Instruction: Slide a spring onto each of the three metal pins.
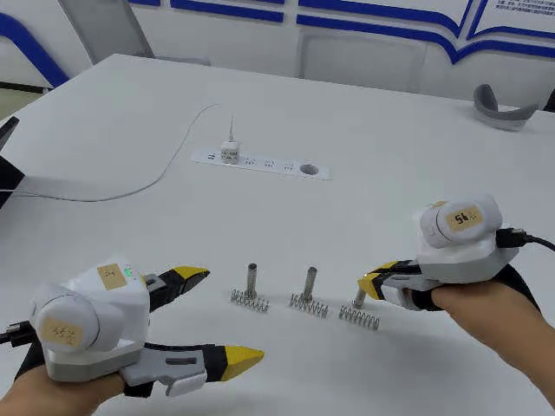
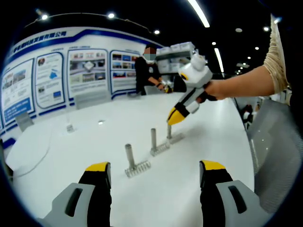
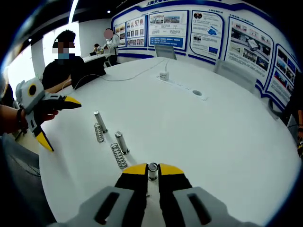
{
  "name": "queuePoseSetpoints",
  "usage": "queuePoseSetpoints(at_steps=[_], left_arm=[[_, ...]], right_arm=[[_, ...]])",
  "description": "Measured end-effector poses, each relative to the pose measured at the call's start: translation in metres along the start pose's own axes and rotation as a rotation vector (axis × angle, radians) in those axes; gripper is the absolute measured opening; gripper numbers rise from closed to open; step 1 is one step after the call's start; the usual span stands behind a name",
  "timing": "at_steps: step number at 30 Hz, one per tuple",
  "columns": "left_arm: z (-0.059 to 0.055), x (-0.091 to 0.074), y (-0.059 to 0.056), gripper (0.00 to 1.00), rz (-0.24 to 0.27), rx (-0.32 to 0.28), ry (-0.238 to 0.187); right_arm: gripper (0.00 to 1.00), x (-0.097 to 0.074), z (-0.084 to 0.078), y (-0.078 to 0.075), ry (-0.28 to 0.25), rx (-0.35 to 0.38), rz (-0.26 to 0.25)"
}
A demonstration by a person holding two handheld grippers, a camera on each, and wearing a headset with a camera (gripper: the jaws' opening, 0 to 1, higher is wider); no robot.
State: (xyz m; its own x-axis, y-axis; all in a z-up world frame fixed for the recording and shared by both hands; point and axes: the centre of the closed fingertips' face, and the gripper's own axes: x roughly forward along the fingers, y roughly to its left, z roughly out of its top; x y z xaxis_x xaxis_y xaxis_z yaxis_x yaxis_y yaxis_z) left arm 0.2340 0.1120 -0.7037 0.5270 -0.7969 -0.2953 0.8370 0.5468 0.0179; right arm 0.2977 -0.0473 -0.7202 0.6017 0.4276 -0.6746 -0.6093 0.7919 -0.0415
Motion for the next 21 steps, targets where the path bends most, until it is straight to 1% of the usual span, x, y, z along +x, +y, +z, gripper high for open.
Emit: queuePoseSetpoints(at_steps=[5,12,21], left_arm=[[0.0,0.0,-0.001,0.78,-0.002,0.0,-0.001],[0.0,0.0,0.0,0.78,-0.001,0.002,0.0],[0.001,0.0,0.002,0.78,0.002,0.004,-0.001]], right_arm=[[0.1,0.0,0.0,0.001,-0.004,-0.003,0.002],[0.14,-0.004,0.001,-0.001,-0.024,-0.007,-0.003],[0.15,-0.017,0.003,-0.005,-0.059,-0.02,-0.002]])
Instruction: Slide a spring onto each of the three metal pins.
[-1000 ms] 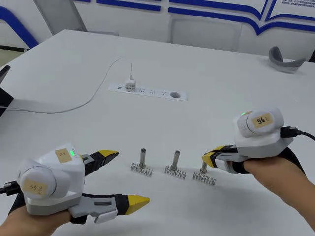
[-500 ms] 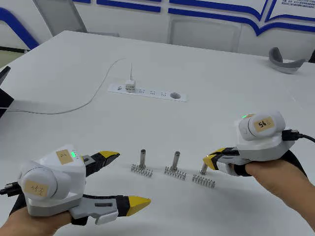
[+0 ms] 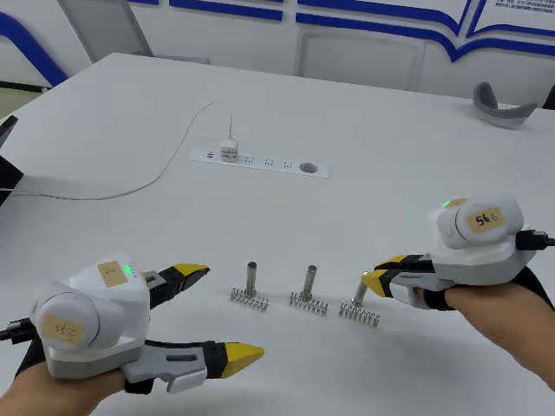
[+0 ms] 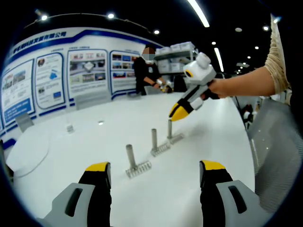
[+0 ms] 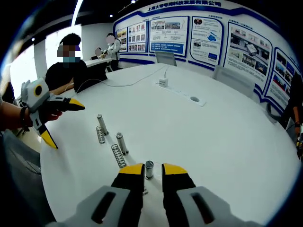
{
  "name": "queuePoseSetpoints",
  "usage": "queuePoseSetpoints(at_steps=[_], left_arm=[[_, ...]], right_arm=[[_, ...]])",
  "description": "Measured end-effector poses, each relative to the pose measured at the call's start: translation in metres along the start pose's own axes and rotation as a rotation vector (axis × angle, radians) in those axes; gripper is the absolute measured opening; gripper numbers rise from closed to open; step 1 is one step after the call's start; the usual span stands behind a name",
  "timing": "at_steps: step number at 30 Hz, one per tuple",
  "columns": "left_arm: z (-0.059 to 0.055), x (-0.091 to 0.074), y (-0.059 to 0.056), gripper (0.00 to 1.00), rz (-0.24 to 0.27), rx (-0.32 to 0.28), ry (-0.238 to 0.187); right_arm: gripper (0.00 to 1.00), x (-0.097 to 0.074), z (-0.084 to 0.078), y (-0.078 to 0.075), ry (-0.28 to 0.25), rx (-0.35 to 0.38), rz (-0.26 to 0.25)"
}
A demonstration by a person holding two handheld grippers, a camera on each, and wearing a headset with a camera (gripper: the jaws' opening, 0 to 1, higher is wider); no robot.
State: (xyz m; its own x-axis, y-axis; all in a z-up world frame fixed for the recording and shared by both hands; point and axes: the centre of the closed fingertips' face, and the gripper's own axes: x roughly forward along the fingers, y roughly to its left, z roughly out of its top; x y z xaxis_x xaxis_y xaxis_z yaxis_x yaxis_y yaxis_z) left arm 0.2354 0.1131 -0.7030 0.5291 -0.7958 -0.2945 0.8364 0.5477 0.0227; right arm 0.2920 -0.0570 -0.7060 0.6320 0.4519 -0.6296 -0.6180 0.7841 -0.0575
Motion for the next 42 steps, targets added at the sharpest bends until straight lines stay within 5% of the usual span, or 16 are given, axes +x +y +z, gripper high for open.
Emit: queuePoseSetpoints(at_steps=[6,20,24,42], left_arm=[[0.0,-0.001,0.002,0.78,0.004,0.0,-0.001],[-0.001,0.0,0.001,0.78,-0.001,0.003,0.003],[-0.003,0.0,0.0,0.77,-0.003,0.004,0.007],[-0.006,0.002,-0.005,0.76,-0.011,0.0,0.013]], right_arm=[[0.16,-0.006,-0.009,0.0,0.002,-0.018,0.041],[0.16,0.003,-0.048,0.032,0.136,-0.207,0.294],[0.16,0.008,-0.052,0.031,0.158,-0.264,0.302],[0.12,0.016,-0.063,0.031,0.215,-0.293,0.346]])
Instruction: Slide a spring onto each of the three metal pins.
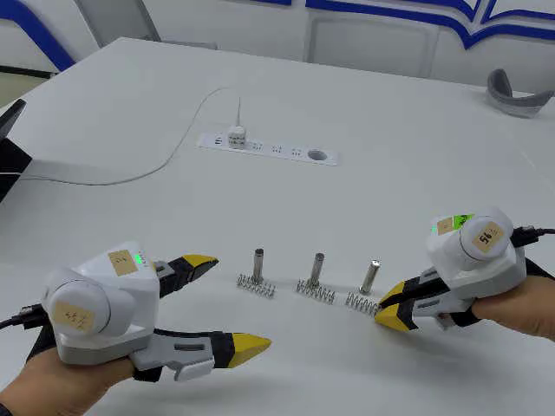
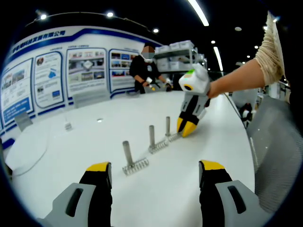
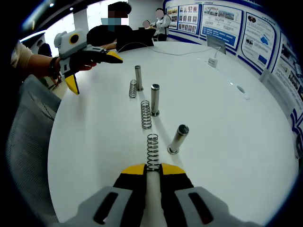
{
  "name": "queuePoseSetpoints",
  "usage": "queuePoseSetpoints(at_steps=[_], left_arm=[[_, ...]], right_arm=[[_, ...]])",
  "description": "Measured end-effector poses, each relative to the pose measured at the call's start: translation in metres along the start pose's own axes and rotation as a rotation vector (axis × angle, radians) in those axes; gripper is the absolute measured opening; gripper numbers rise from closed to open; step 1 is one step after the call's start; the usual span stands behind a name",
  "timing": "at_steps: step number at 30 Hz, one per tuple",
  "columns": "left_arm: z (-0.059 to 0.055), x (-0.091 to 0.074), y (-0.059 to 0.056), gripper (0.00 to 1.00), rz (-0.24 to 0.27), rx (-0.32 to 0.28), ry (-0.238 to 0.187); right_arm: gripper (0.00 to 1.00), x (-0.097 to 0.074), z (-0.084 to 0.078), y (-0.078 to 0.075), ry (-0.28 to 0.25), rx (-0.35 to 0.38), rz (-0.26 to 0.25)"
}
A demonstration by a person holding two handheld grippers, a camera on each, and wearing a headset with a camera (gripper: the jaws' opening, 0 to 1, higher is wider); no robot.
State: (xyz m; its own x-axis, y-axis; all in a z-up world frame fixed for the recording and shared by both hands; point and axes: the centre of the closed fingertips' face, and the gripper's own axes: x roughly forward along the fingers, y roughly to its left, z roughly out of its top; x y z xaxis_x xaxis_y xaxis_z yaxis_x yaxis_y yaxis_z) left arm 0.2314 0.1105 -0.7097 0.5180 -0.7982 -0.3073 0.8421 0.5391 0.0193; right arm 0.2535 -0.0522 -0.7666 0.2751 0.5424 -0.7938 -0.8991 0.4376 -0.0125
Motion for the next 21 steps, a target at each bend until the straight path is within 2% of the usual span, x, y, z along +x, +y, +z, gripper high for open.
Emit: queuePoseSetpoints(at_steps=[9,15,21], left_arm=[[-0.003,0.002,-0.008,0.73,-0.021,0.003,0.007],[-0.008,0.009,-0.023,0.7,-0.061,0.009,0.017],[-0.011,0.02,-0.038,0.64,-0.114,0.034,0.028]], right_arm=[[0.12,-0.007,0.006,0.005,-0.017,0.006,-0.003],[0.11,-0.016,0.013,0.018,-0.025,-0.032,0.002],[0.11,-0.019,0.021,0.031,-0.028,-0.063,0.018]])
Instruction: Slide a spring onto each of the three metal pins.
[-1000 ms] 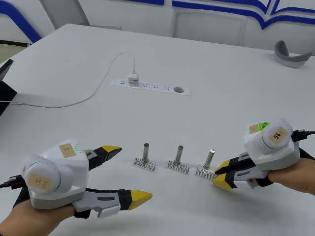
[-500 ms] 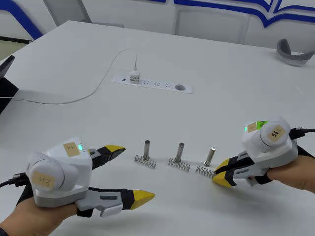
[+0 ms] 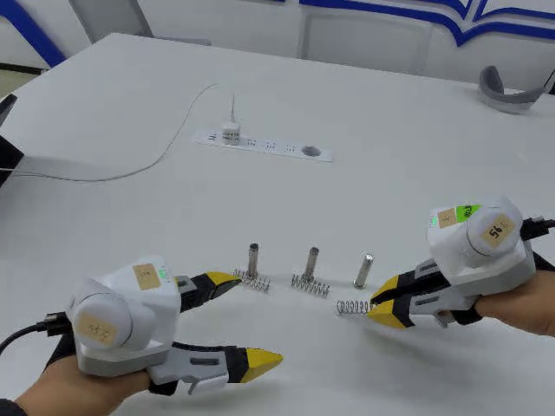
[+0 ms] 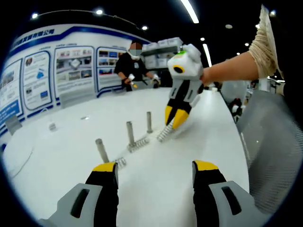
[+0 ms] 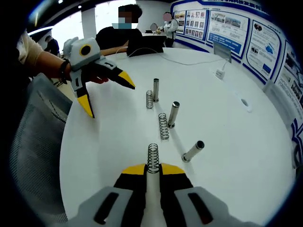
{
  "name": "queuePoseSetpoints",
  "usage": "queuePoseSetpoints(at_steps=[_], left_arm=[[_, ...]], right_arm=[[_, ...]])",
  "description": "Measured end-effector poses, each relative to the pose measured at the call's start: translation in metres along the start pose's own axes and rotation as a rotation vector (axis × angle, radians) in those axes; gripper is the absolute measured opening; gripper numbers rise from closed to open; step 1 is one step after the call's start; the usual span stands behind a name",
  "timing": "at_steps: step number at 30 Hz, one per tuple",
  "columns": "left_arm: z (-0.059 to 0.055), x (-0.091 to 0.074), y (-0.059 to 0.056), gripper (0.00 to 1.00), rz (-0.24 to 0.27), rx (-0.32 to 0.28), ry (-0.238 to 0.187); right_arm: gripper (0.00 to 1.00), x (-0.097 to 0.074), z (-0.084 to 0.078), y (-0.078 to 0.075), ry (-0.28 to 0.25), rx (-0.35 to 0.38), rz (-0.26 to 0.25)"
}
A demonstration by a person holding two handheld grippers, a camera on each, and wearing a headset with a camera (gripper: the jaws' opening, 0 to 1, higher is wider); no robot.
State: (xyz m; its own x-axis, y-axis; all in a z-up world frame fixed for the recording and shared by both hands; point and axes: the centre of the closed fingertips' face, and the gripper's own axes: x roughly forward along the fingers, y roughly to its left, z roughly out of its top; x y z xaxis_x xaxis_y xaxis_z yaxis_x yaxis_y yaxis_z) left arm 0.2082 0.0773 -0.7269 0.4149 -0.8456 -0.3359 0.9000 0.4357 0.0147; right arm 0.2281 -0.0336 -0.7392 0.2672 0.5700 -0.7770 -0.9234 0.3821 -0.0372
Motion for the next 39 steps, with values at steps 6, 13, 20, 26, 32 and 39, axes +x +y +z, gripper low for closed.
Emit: queuePoseSetpoints(at_steps=[6,13,20,26,32,39], left_arm=[[0.002,0.012,-0.01,0.6,-0.042,0.029,0.006],[0.005,0.022,-0.015,0.55,-0.07,0.063,0.009],[0.009,0.027,-0.017,0.47,-0.083,0.094,-0.003],[0.01,0.031,-0.019,0.39,-0.091,0.129,-0.007],[0.01,0.034,-0.023,0.32,-0.103,0.168,-0.007],[0.01,0.035,-0.027,0.21,-0.114,0.214,-0.009]], right_arm=[[0.11,-0.002,0.013,0.01,-0.009,-0.02,0.022],[0.11,-0.005,0.028,0.024,-0.014,-0.047,0.063],[0.11,-0.001,0.041,0.036,-0.009,-0.077,0.096],[0.11,0.004,0.049,0.044,0.002,-0.097,0.122],[0.11,0.006,0.051,0.05,0.021,-0.111,0.141],[0.11,0.007,0.055,0.057,0.034,-0.125,0.155]])
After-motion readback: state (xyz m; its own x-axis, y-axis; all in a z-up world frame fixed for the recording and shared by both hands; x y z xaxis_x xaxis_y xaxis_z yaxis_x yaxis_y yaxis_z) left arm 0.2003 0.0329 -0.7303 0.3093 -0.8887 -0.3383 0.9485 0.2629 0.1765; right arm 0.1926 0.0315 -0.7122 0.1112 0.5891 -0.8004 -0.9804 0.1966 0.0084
